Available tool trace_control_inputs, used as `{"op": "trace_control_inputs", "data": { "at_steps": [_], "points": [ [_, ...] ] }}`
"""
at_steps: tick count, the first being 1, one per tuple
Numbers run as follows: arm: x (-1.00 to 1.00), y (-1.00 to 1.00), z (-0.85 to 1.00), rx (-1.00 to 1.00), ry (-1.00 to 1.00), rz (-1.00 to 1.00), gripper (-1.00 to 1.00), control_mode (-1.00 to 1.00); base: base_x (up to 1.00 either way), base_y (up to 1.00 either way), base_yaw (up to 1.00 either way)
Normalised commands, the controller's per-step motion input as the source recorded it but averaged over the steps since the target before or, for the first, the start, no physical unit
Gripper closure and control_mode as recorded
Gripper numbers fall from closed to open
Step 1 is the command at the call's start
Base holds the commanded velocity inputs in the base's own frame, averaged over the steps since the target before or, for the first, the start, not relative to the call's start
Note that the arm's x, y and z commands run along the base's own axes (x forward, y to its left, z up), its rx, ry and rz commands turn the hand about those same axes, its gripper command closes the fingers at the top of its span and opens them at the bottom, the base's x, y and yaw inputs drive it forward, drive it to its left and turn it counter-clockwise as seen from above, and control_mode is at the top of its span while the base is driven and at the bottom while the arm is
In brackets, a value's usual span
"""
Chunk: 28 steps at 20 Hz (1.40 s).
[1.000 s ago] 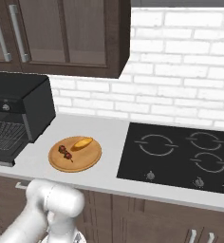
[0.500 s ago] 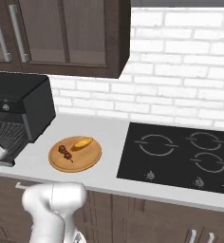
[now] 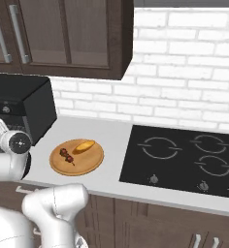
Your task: Pick up the kebab skewer and baguette bread, and place them inside the toaster oven. Close the toaster oven door and start by setting the timer.
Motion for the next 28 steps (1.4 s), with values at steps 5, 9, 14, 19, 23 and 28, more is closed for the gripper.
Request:
{"op": "trace_control_inputs", "data": {
  "at_steps": [5,9,14,19,23,28],
  "points": [
    [-0.04,-0.32,0.52,-0.16,-0.03,0.0,-1.0,-1.0,0.0,0.0,0.0],
    [0.0,-0.47,0.47,-0.24,-0.05,0.0,-1.0,-1.0,0.0,0.0,0.0],
    [-0.01,-0.67,0.22,-0.3,-0.06,0.0,-1.0,-1.0,0.0,0.0,0.0],
    [-0.2,-0.65,0.01,-0.34,0.11,0.0,-1.0,-1.0,0.0,0.0,0.0],
    [-0.55,-0.26,-0.02,-0.3,0.05,0.04,-1.0,-1.0,0.0,0.0,0.0],
    [-0.32,-0.02,-0.09,-0.22,0.05,0.23,-1.0,-1.0,0.0,0.0,0.0]
  ]
}}
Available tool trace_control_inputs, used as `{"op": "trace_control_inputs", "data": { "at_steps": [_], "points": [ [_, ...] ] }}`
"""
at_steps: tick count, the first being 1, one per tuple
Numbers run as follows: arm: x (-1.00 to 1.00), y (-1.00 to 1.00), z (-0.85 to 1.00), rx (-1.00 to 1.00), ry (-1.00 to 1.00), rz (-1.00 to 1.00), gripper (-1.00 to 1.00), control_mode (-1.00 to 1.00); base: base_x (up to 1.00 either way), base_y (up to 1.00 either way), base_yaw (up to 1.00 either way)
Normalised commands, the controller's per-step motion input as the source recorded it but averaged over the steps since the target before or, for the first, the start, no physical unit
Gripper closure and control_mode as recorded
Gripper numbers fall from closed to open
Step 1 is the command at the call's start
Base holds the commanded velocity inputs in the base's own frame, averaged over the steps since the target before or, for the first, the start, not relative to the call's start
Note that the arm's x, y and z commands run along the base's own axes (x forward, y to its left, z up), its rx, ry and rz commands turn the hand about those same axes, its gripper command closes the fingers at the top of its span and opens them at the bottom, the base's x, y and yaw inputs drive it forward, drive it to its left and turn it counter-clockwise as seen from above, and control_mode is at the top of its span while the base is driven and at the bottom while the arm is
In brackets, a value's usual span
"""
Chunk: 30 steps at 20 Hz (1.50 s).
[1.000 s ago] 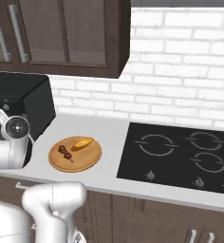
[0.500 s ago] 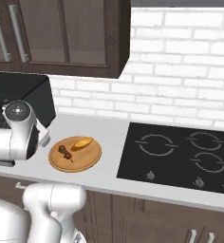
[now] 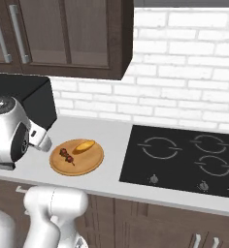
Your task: Pick up the kebab skewer and baguette bread, and place them inside the toaster oven. Close the toaster oven door and start by setting the timer.
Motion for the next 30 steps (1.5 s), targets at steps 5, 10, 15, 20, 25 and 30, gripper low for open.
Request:
{"op": "trace_control_inputs", "data": {
  "at_steps": [5,10,15,20,25,30],
  "points": [
    [0.0,-0.42,-0.11,-0.07,0.0,0.11,-1.0,-1.0,0.0,0.0,0.0],
    [0.12,-0.35,-0.49,-0.01,0.0,0.07,-1.0,-1.0,0.0,0.0,0.0],
    [0.46,-0.03,-0.51,-0.14,0.0,0.05,-1.0,-1.0,0.0,0.0,0.0],
    [0.53,0.0,-0.37,-0.1,0.03,0.04,-1.0,-1.0,0.0,0.0,0.0],
    [0.38,0.0,-0.39,0.0,0.2,0.04,-1.0,-1.0,0.0,0.0,0.0],
    [0.57,0.03,-0.34,-0.08,0.16,0.0,-1.0,-1.0,0.0,0.0,0.0]
  ]
}}
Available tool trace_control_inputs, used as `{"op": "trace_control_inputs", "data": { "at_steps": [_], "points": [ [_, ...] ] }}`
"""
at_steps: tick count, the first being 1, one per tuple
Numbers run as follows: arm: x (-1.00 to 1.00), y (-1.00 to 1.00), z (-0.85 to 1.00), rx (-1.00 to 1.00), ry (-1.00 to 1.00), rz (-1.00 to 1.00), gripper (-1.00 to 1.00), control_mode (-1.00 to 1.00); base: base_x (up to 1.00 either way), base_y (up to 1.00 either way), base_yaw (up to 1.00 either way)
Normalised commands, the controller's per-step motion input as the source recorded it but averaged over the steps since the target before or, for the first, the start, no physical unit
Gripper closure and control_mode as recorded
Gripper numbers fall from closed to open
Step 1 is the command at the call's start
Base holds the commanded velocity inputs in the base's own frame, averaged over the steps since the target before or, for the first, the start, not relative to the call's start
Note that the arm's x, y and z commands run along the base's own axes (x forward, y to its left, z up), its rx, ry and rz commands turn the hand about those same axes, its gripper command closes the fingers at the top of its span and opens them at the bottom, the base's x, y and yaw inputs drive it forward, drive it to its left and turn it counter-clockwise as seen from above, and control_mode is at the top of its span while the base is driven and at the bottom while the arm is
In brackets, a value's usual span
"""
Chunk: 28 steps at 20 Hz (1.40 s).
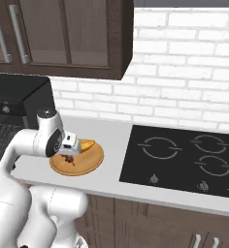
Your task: Pick up the kebab skewer and baguette bread, and place them inside the toaster oven. Close the toaster oven door and start by setting the timer.
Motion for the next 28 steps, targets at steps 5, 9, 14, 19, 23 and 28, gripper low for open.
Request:
{"op": "trace_control_inputs", "data": {
  "at_steps": [5,9,14,19,23,28],
  "points": [
    [0.57,0.13,-0.37,-0.12,0.21,0.0,-1.0,-1.0,0.0,0.0,0.0],
    [0.48,0.14,-0.42,-0.09,0.23,0.0,-1.0,-1.0,0.0,0.0,0.0],
    [0.56,0.01,-0.33,-0.03,0.12,0.05,-1.0,-1.0,0.0,0.0,0.0],
    [0.52,0.03,-0.45,-0.01,0.05,0.08,-1.0,-1.0,0.0,0.0,0.0],
    [0.41,0.06,-0.47,0.0,0.01,0.09,-1.0,-1.0,0.0,0.0,0.0],
    [0.16,0.18,-0.72,-0.06,0.0,0.1,-1.0,-1.0,0.0,0.0,0.0]
  ]
}}
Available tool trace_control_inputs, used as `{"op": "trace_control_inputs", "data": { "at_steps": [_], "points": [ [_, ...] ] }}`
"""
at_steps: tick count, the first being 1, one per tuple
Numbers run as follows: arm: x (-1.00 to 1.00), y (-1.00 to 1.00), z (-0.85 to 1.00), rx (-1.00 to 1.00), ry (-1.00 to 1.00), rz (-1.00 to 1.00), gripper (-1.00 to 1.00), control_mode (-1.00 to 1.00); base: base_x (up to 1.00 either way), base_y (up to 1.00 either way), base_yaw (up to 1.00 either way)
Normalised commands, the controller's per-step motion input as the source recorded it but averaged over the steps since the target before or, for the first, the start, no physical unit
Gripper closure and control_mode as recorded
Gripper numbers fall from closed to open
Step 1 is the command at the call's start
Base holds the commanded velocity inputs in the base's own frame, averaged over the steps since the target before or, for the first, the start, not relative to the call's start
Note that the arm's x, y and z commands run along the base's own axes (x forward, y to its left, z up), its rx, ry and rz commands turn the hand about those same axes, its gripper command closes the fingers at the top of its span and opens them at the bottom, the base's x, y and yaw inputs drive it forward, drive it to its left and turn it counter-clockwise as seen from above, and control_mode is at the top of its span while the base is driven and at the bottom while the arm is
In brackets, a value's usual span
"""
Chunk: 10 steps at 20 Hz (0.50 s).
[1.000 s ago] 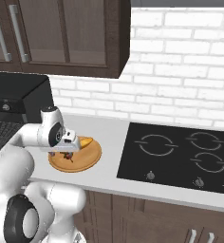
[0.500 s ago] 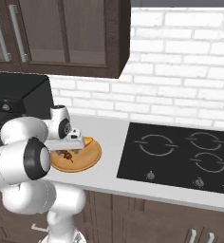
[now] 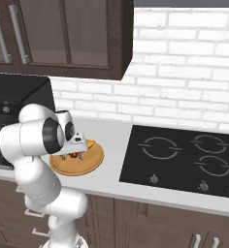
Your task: Pick up the kebab skewer and baguette bread, and place them inside the toaster oven. Close the toaster oven door and start by setting the timer.
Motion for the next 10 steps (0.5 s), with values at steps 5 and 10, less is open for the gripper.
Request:
{"op": "trace_control_inputs", "data": {
  "at_steps": [5,10],
  "points": [
    [-0.11,0.24,-0.87,-0.04,0.0,0.1,-1.0,-1.0,0.0,0.0,0.0],
    [-0.17,0.09,-0.78,0.0,0.0,0.08,1.0,-1.0,0.0,0.0,0.0]
  ]
}}
